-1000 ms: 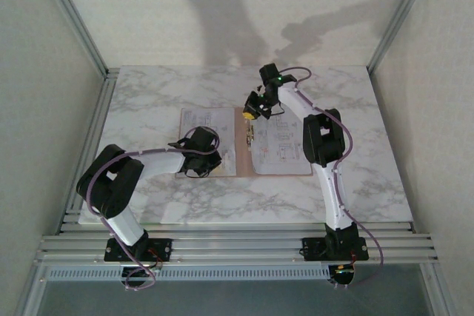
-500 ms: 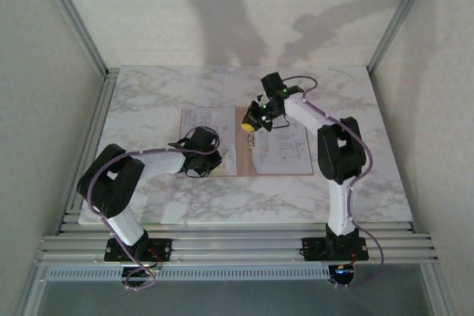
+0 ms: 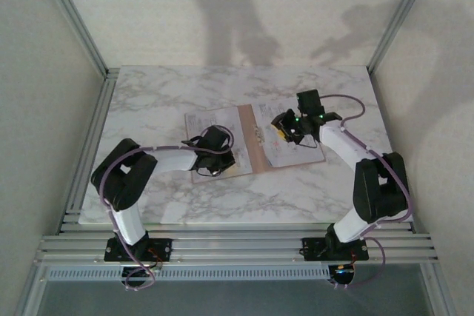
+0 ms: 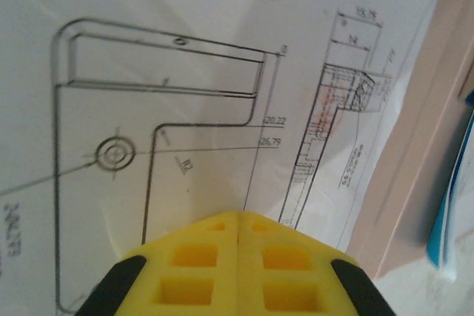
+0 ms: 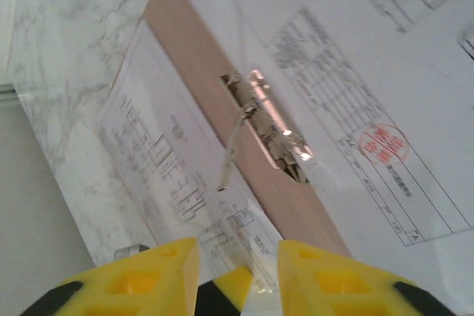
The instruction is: Put the files into the folder
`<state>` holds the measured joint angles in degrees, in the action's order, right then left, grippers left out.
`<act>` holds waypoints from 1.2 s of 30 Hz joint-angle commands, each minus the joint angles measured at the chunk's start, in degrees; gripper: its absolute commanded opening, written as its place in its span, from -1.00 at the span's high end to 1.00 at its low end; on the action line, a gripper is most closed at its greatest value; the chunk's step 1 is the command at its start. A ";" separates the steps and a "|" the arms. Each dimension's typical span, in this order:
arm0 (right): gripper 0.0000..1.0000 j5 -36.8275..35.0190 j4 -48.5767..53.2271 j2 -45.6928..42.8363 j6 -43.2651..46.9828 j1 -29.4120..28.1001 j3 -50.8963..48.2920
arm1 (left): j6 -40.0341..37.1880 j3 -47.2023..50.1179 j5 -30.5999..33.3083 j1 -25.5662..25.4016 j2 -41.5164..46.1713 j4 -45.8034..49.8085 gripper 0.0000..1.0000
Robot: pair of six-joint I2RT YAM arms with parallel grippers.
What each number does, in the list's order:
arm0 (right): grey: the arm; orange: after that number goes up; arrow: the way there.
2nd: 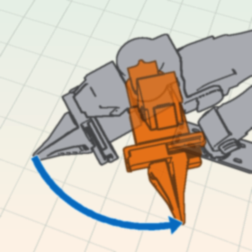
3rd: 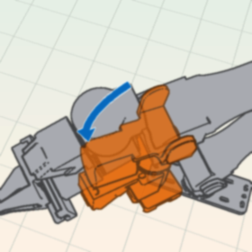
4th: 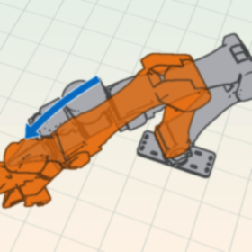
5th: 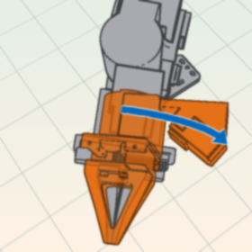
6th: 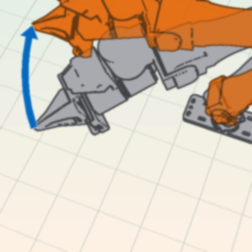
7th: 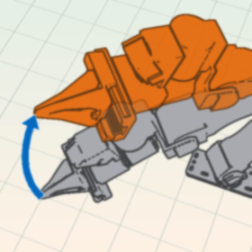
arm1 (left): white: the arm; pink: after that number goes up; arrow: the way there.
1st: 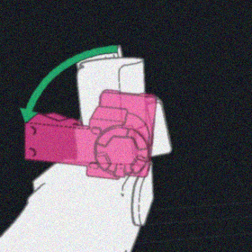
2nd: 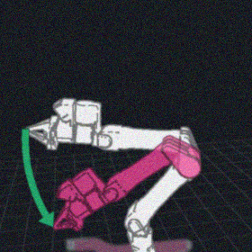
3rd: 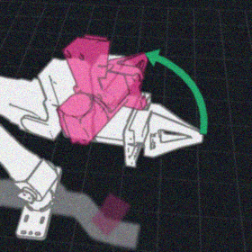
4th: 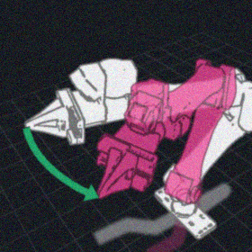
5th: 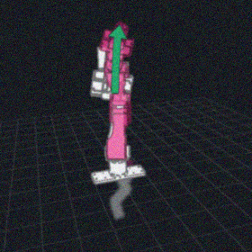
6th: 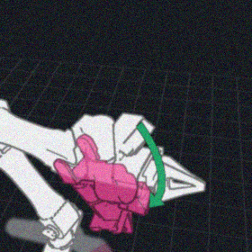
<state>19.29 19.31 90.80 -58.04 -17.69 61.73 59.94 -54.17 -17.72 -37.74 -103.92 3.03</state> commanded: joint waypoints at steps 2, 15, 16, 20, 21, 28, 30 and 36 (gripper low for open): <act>0.17 1.39 -6.43 -1.27 -3.67 1.77 -3.32 | -1.81 -2.76 -4.18 -3.46 -5.05 3.27 1.00; 0.17 6.81 -11.86 7.62 -5.87 2.07 -0.29 | -3.44 -9.51 -6.37 -6.29 -11.01 3.73 1.00; 0.19 6.74 -11.56 8.07 -5.78 2.12 0.15 | -3.51 -9.76 -6.37 -6.34 -11.21 3.76 1.00; 0.32 6.89 -10.76 10.03 -5.33 2.07 1.52 | -3.24 -10.42 -6.19 -6.47 -11.83 3.70 1.00; 0.35 7.06 -10.73 10.39 -5.33 2.06 1.66 | -3.17 -10.41 -6.16 -6.56 -11.91 3.74 1.00; 0.49 7.26 -11.24 12.08 -5.68 2.00 2.42 | -2.77 -10.50 -5.87 -6.51 -12.01 3.77 1.00; 0.52 7.52 -11.44 12.54 -5.86 1.93 2.54 | -2.72 -10.60 -5.84 -6.48 -12.03 3.75 1.00; 0.54 7.71 -11.09 13.54 -6.03 1.51 3.12 | -2.62 -10.69 -5.66 -6.56 -12.16 3.81 1.00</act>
<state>25.78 8.29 103.53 -63.79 -15.70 63.00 57.80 -65.08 -24.27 -43.42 -113.19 2.79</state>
